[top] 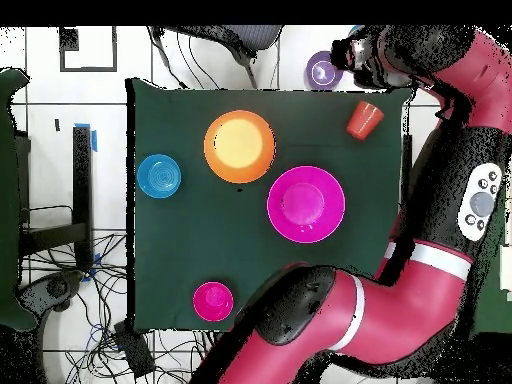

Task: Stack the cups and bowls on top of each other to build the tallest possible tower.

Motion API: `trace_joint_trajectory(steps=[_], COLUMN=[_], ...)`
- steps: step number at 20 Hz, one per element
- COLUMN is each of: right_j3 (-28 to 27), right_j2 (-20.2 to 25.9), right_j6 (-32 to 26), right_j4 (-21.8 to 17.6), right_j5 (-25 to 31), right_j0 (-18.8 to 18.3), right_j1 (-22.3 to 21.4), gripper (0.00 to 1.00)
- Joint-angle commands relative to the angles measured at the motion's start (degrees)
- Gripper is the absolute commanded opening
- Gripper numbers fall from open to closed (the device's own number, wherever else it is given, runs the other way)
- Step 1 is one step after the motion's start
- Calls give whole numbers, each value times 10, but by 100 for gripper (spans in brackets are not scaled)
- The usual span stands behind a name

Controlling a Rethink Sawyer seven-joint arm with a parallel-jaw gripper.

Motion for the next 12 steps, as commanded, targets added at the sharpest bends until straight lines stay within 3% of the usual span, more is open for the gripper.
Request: trace_joint_trajectory(steps=[1,2,6,12], right_j3=[-50,-26,12,-15], right_j2=[28,22,22,19], right_j6=[80,66,43,43], right_j4=[-45,-36,-21,-34], right_j5=[55,19,-32,18], right_j0=[24,22,14,18], right_j1=[-7,-4,4,16], gripper=[100,100,100,100])
